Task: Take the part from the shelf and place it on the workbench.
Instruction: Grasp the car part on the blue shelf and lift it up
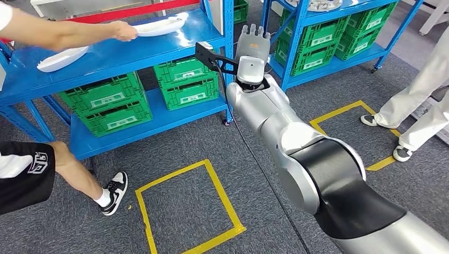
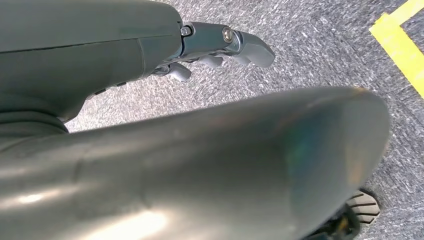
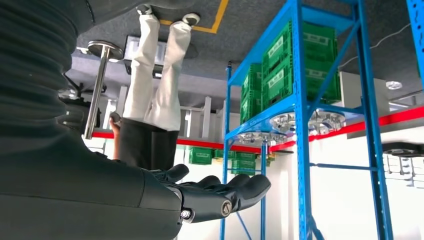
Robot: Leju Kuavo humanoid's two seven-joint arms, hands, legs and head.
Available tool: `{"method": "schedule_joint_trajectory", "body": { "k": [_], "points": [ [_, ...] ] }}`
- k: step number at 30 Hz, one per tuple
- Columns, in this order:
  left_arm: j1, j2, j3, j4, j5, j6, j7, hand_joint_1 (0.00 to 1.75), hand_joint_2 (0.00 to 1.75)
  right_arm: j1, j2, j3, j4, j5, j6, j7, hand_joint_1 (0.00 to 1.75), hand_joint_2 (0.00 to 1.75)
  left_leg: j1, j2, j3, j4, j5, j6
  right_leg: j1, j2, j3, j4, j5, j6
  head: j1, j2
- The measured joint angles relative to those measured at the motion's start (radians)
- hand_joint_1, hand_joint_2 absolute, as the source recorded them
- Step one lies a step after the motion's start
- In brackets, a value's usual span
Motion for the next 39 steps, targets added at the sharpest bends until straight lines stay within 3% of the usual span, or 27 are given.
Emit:
{"method": "schedule_joint_trajectory", "body": {
  "k": [2,3,4,6,8,12,14,16,17,18,19,21,23,25,28,29,32,33,34,35,37,39],
  "points": [
    [0.003,0.000,0.000,0.000,0.002,0.000,0.000,0.00,0.00,0.004,0.001,0.001,0.000,0.000,0.002,-0.002,0.00,1.75,0.007,0.000,-0.054,0.117,-0.042,-0.010,-0.001,0.000,0.000,0.000,0.000,0.000,-0.001,0.000],
    [0.005,0.001,0.001,0.000,0.003,0.000,-0.001,0.00,0.00,0.006,0.002,0.001,0.000,0.000,0.003,-0.003,0.00,1.75,0.010,0.000,-0.061,0.132,-0.038,-0.013,-0.002,0.001,0.000,0.001,-0.001,0.000,0.000,0.000],
    [0.007,0.001,0.001,0.000,0.005,0.000,-0.001,0.00,0.00,0.007,0.002,0.003,0.000,0.000,0.004,-0.004,0.00,1.75,0.013,0.001,-0.048,0.104,-0.014,-0.016,-0.003,0.001,0.000,0.002,-0.001,0.001,0.000,0.000],
    [0.009,0.003,0.003,0.000,0.008,0.000,-0.003,0.00,0.00,0.006,0.004,0.009,0.000,0.000,0.004,-0.006,0.00,1.75,0.018,0.000,0.019,-0.030,0.049,-0.020,-0.006,0.003,-0.001,0.008,-0.005,0.009,-0.001,0.000],
    [0.009,0.003,0.004,0.000,0.009,0.000,-0.005,0.00,0.00,0.004,0.008,0.013,0.000,0.000,0.003,-0.007,0.00,1.75,0.017,-0.002,0.070,-0.128,0.076,-0.014,-0.005,0.005,-0.004,0.016,-0.008,0.022,-0.001,0.000],
    [0.014,0.004,0.006,0.000,0.010,0.000,-0.011,0.00,0.00,0.003,0.010,0.016,0.000,0.000,0.003,-0.007,0.00,1.75,0.014,-0.004,0.076,-0.145,0.078,0.016,-0.006,0.005,-0.010,0.019,-0.011,0.046,-0.001,0.000],
    [0.014,0.004,0.007,0.000,0.010,0.000,-0.012,0.00,0.00,0.003,0.010,0.017,0.000,0.000,0.002,-0.005,0.00,1.75,0.016,-0.004,0.076,-0.149,0.083,0.029,-0.007,0.004,-0.042,0.086,-0.052,0.054,0.001,0.000],
    [0.014,0.004,0.008,0.000,0.011,0.000,-0.012,0.00,0.00,0.005,0.010,0.017,0.001,0.000,0.002,-0.005,0.00,1.75,0.015,-0.002,0.072,-0.148,0.084,0.036,-0.005,0.003,-0.108,0.226,-0.115,0.058,0.002,0.000],
    [0.015,0.004,0.009,0.000,0.011,0.000,-0.012,0.00,0.00,0.008,0.010,0.017,0.001,0.000,0.002,-0.005,0.00,1.75,0.013,-0.002,0.071,-0.147,0.083,0.037,-0.004,0.003,-0.138,0.286,-0.134,0.058,0.002,0.000],
    [0.015,0.004,0.009,0.000,0.011,0.000,-0.012,0.00,0.00,0.010,0.009,0.017,0.001,0.000,0.003,-0.005,0.00,1.75,0.012,-0.002,0.070,-0.146,0.083,0.038,-0.004,0.003,-0.152,0.312,-0.134,0.056,0.002,0.000],
    [0.016,0.004,0.009,0.000,0.011,0.000,-0.012,0.00,0.00,0.012,0.009,0.017,0.001,0.000,0.003,-0.005,0.00,1.75,0.011,-0.002,0.070,-0.145,0.083,0.039,-0.003,0.003,-0.144,0.296,-0.116,0.053,0.002,0.000],
    [0.016,0.004,0.010,0.000,0.011,0.000,-0.013,0.00,0.00,0.010,0.009,0.017,0.001,0.000,0.002,-0.005,0.00,1.75,0.010,-0.003,0.071,-0.142,0.082,0.037,0.001,0.002,-0.078,0.158,-0.050,0.041,0.002,0.000],
    [0.016,0.004,0.010,0.000,0.011,0.000,-0.014,0.00,0.00,0.006,0.010,0.017,0.001,0.000,0.000,-0.005,0.00,1.75,0.006,-0.004,0.068,-0.141,0.081,0.030,0.008,0.000,-0.020,0.041,-0.014,0.031,0.002,0.000],
    [0.016,0.004,0.010,0.001,0.011,0.000,-0.015,0.00,0.00,0.006,0.010,0.017,0.001,0.000,-0.001,-0.005,0.00,1.75,0.005,-0.003,0.066,-0.143,0.082,0.019,0.013,0.001,-0.011,0.020,-0.012,0.026,0.001,0.000],
    [0.017,0.005,0.010,0.001,0.011,0.000,-0.015,0.00,0.00,0.005,0.009,0.017,0.001,-0.001,-0.002,-0.006,0.00,1.75,0.005,-0.003,0.059,-0.129,0.068,0.003,0.006,0.001,-0.006,0.008,-0.004,0.011,-0.001,0.000],
    [0.017,0.006,0.010,0.001,0.011,0.000,-0.015,0.00,0.00,0.004,0.009,0.017,0.001,0.000,-0.002,-0.008,0.00,1.75,0.005,-0.003,0.044,-0.096,0.047,-0.001,0.002,0.001,-0.004,0.004,-0.001,0.006,-0.002,0.000],
    [0.019,0.007,0.011,0.001,0.012,0.000,-0.014,0.00,0.00,0.007,0.010,0.017,0.001,0.000,-0.002,-0.011,0.00,1.75,0.010,-0.003,-0.041,0.092,-0.038,-0.013,-0.001,0.001,-0.003,0.003,-0.001,0.001,-0.005,0.000],
    [0.020,0.007,0.011,0.001,0.012,0.000,-0.013,0.00,0.00,0.009,0.010,0.017,0.001,0.000,-0.002,-0.012,0.00,1.75,0.012,-0.003,-0.060,0.131,-0.047,-0.016,-0.001,0.001,-0.003,0.003,-0.001,0.000,-0.005,0.000],
    [0.022,0.007,0.011,0.002,0.014,0.000,-0.012,0.00,0.00,0.011,0.010,0.017,0.001,0.000,-0.002,-0.012,0.00,1.75,0.013,-0.003,-0.060,0.129,-0.034,-0.017,-0.001,0.002,-0.003,0.004,-0.002,0.001,-0.005,0.000],
    [0.023,0.007,0.011,0.002,0.016,0.000,-0.012,0.00,0.00,0.011,0.010,0.017,0.001,0.000,-0.001,-0.011,0.00,1.75,0.015,-0.002,-0.039,0.086,-0.004,-0.018,-0.002,0.002,-0.003,0.005,-0.003,0.002,-0.005,0.000],
    [0.023,0.008,0.012,0.002,0.018,0.000,-0.012,0.00,0.00,0.010,0.010,0.017,0.001,0.000,-0.001,-0.010,0.00,1.75,0.016,-0.003,0.033,-0.060,0.057,-0.016,-0.001,0.003,-0.004,0.011,-0.007,0.009,-0.005,0.000],
    [0.023,0.007,0.012,0.002,0.018,0.000,-0.011,0.00,0.00,0.007,0.010,0.017,0.001,0.000,-0.001,-0.009,0.00,1.75,0.013,-0.004,0.075,-0.141,0.075,-0.007,0.002,0.005,-0.007,0.016,-0.010,0.020,-0.005,0.000]
  ]
}}
